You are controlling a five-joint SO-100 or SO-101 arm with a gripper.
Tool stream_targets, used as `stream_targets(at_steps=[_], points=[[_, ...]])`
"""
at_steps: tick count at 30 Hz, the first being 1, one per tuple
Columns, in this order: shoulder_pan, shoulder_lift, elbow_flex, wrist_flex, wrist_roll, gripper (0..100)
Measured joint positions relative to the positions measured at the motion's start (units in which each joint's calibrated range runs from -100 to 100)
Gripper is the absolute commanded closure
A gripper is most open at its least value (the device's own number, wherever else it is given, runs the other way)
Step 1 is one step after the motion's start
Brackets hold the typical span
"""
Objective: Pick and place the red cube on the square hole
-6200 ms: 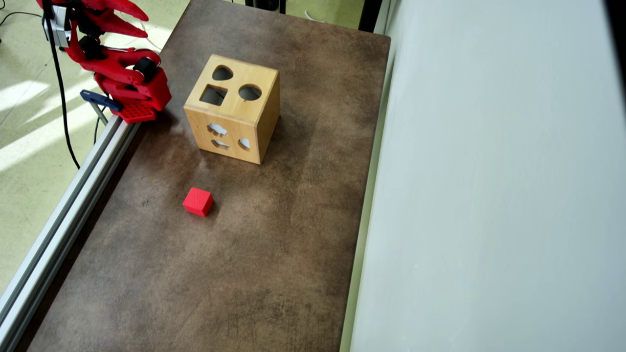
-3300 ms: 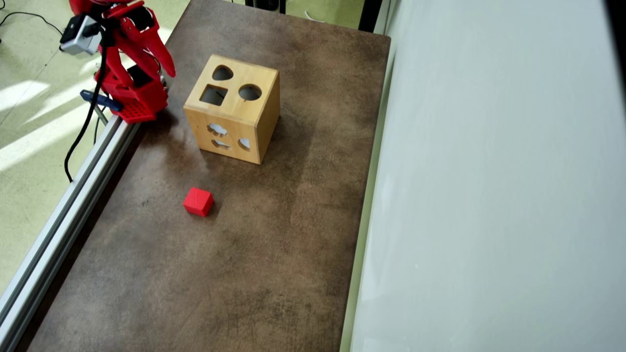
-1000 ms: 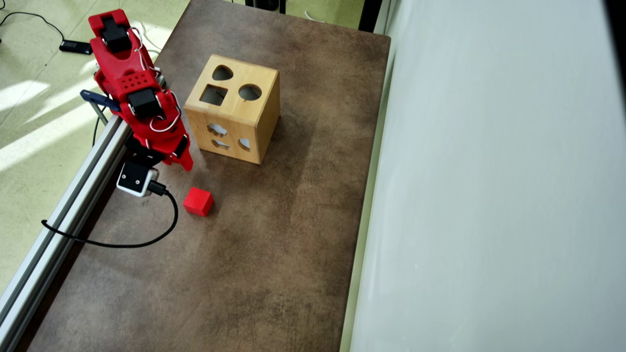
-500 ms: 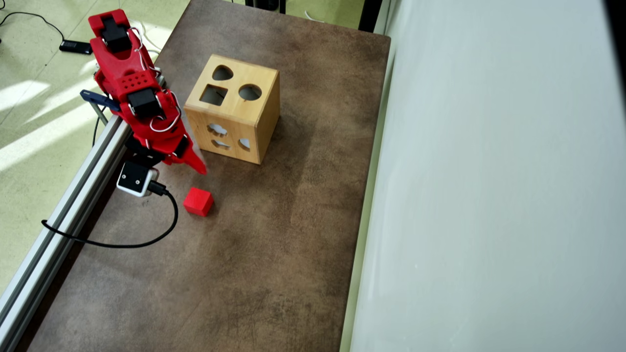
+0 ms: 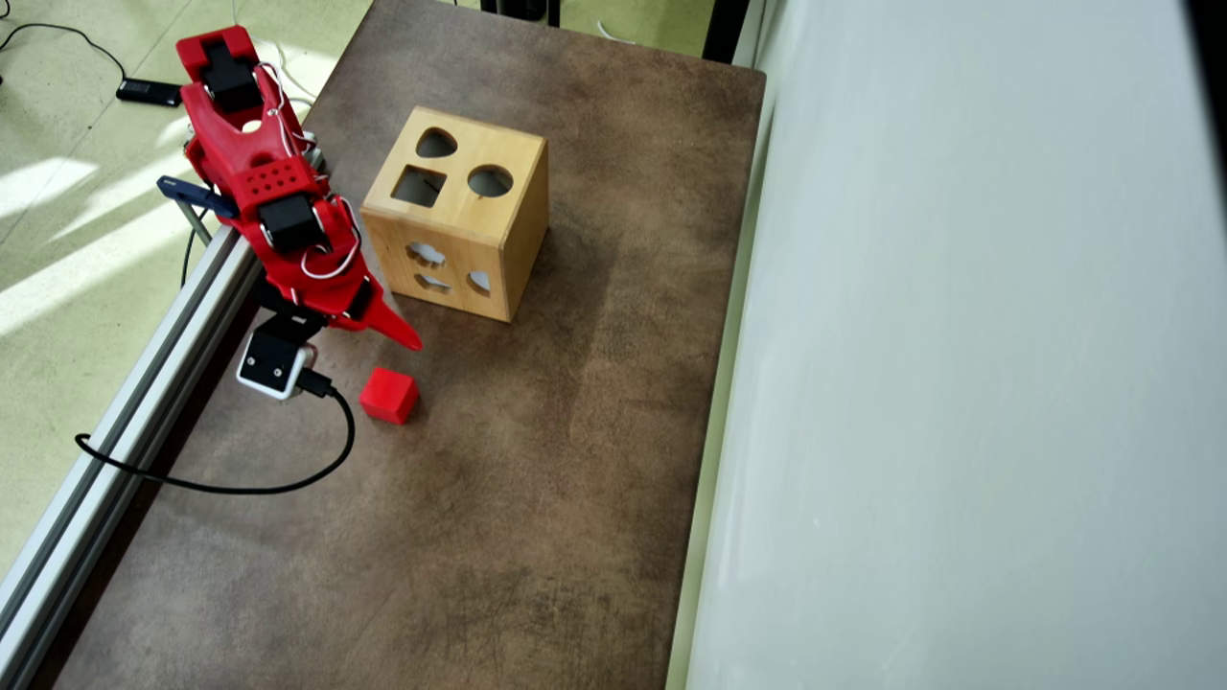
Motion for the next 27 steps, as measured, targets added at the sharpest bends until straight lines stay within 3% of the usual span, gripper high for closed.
stream_targets(at_steps=[27], points=[[0.0, 15.1, -0.1, -13.9, 0.9, 55]])
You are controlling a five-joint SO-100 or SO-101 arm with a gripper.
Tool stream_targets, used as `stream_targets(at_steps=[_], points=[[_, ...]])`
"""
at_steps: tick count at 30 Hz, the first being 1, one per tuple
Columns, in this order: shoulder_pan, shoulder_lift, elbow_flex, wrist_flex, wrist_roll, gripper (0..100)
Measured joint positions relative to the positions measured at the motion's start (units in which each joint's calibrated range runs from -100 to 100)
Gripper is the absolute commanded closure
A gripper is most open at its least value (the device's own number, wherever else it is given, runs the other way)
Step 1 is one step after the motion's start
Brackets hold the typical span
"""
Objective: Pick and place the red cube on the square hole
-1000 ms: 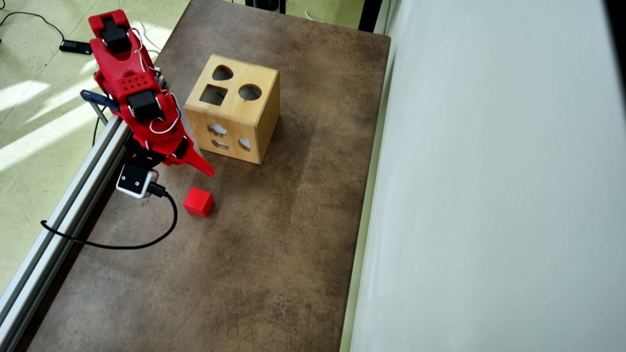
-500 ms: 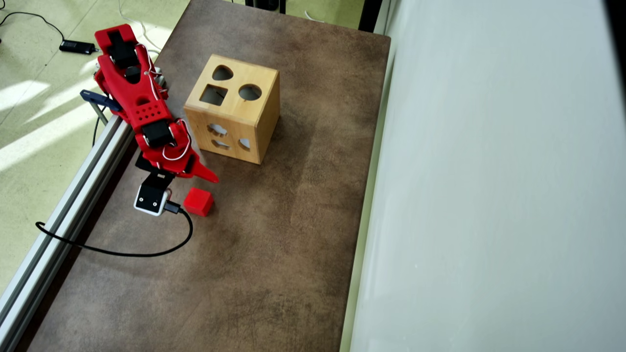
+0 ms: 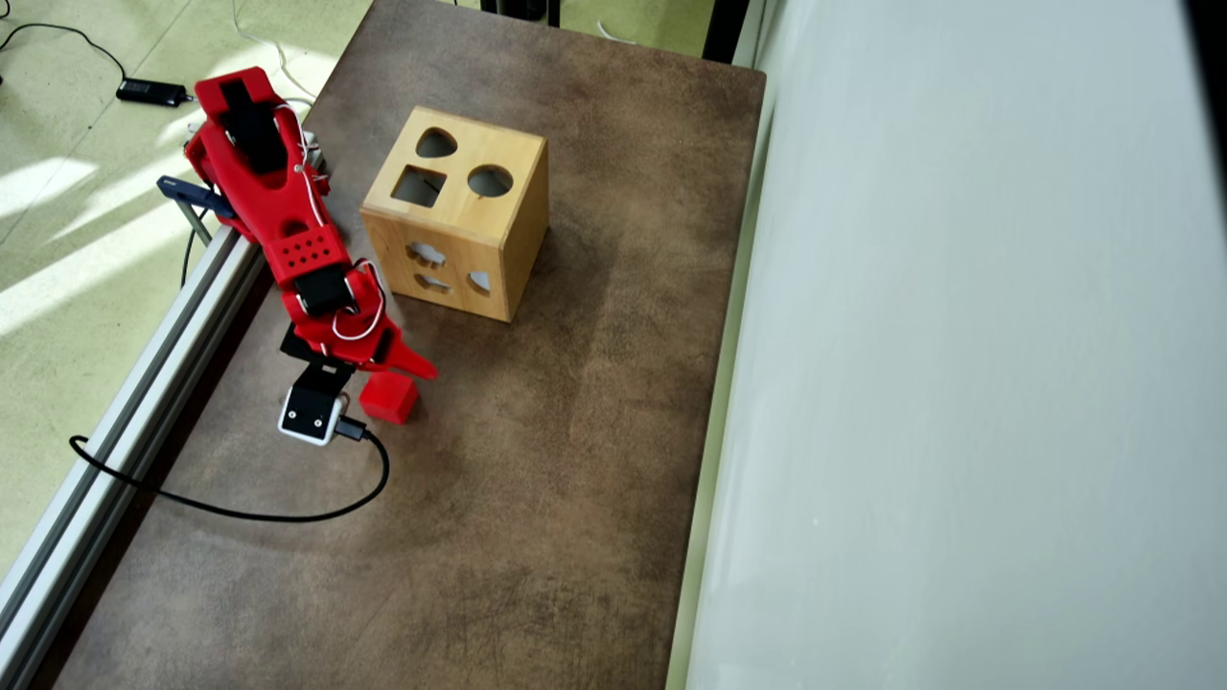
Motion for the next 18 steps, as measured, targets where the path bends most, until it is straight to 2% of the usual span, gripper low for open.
stream_targets(at_steps=[18], points=[[0.0, 2.4, 0.0, -3.9, 0.0, 55]])
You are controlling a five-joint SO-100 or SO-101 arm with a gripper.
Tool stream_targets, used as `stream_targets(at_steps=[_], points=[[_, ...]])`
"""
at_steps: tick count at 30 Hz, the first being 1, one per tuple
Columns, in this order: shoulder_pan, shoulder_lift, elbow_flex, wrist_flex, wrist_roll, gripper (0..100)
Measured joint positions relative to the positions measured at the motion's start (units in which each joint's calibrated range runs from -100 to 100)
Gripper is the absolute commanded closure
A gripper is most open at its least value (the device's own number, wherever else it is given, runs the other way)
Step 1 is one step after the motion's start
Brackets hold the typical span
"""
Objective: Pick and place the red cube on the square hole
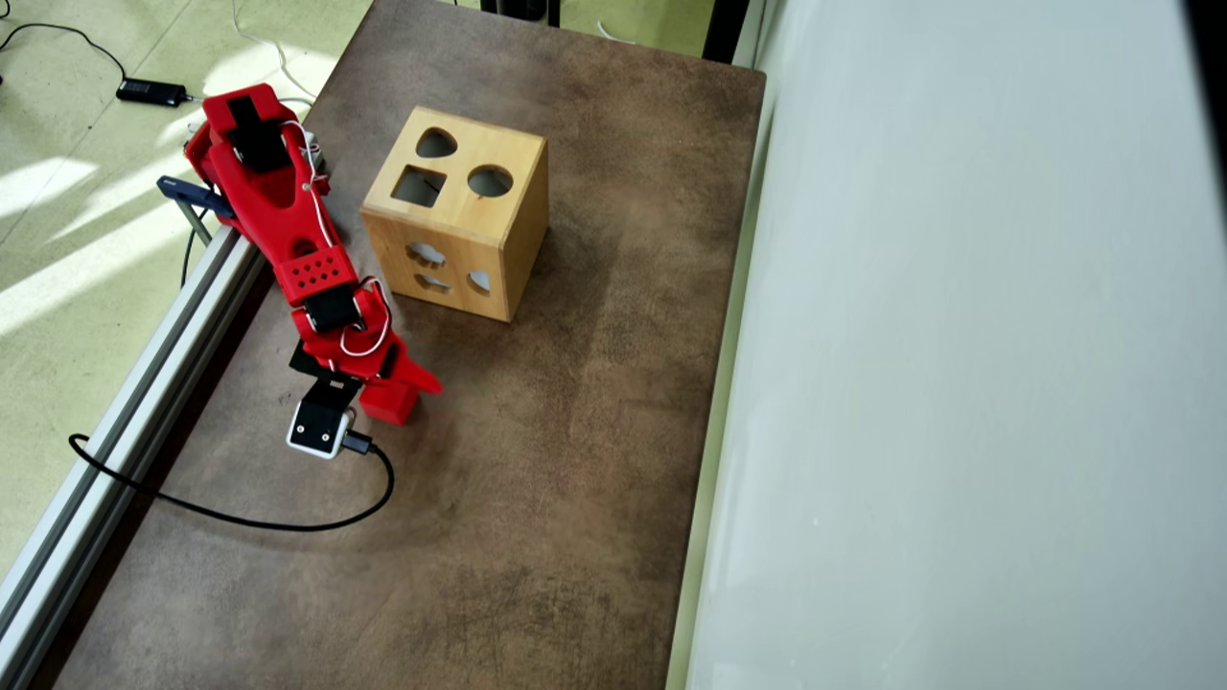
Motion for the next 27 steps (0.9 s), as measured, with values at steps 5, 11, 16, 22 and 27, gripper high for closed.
stream_targets(at_steps=[5, 11, 16, 22, 27], points=[[0.1, 0.0, 0.0, -0.2, 0.0, 55], [0.8, 0.0, 0.0, -0.3, 0.0, 56], [0.8, 0.0, -0.5, -0.3, -0.1, 68], [0.9, 0.3, -3.3, -0.3, -0.1, 77], [0.9, 0.4, -3.3, -0.3, -0.1, 82]])
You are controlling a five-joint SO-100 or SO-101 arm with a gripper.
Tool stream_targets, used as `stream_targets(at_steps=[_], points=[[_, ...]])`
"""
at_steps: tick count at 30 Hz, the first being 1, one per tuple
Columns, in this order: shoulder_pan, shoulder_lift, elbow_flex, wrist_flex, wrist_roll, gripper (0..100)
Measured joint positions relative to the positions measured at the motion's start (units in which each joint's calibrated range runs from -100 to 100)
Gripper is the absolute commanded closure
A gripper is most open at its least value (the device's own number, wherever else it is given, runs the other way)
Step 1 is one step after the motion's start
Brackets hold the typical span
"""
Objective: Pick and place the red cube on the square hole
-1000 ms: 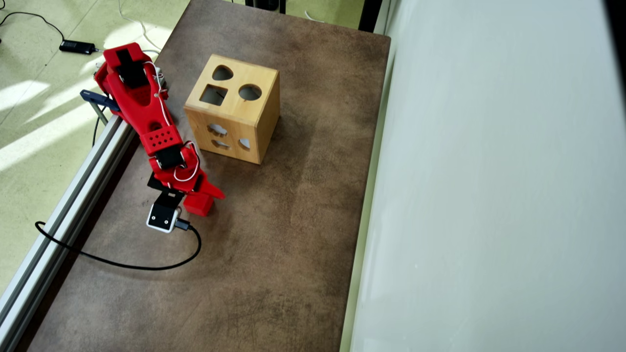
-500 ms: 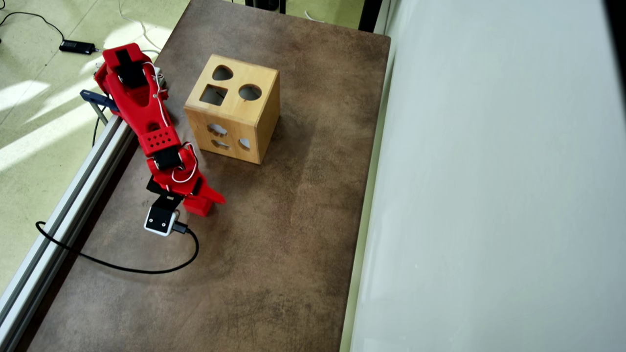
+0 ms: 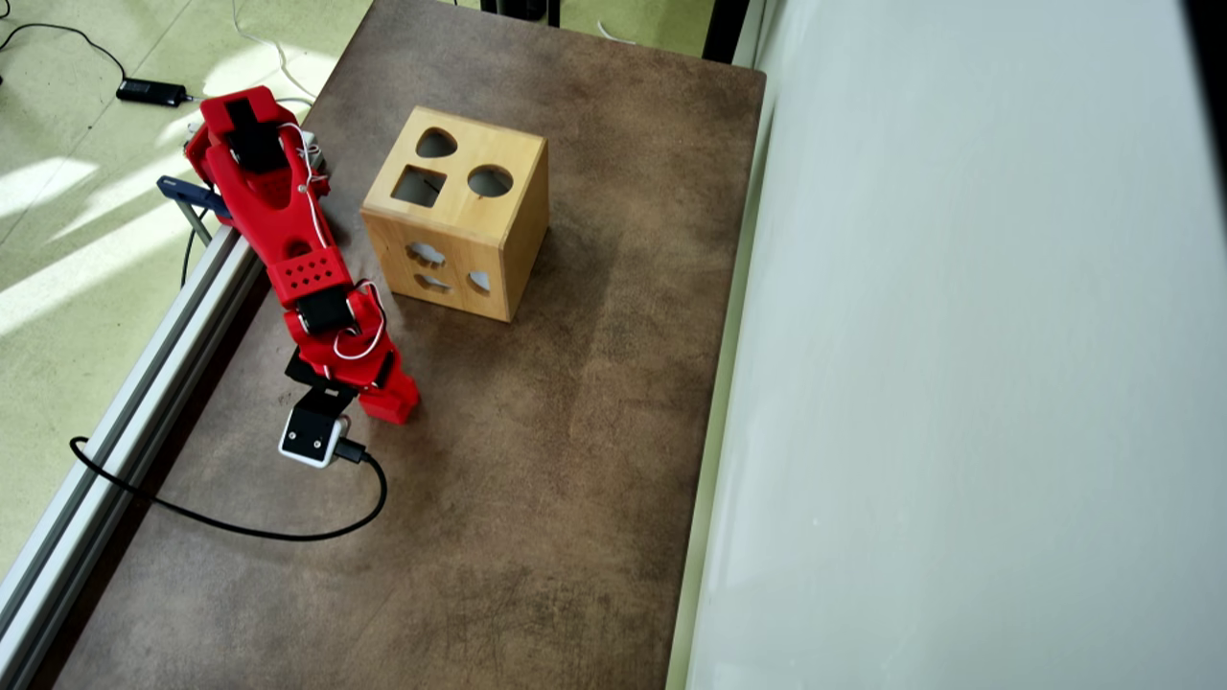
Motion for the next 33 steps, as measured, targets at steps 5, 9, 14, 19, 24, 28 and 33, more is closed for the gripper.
stream_targets(at_steps=[5, 9, 14, 19, 24, 28, 33], points=[[0.0, 1.5, -1.4, 0.1, 0.0, 88], [0.0, 1.5, -1.4, 0.1, 0.0, 93], [0.0, 1.5, -1.4, 0.2, 0.0, 98], [0.0, 1.5, -1.4, 0.2, 0.0, 98], [0.0, 1.5, -1.4, 0.2, 0.0, 98], [0.0, 1.5, -1.4, 0.2, 0.0, 98], [0.0, 1.5, -1.4, 0.2, 0.0, 98]])
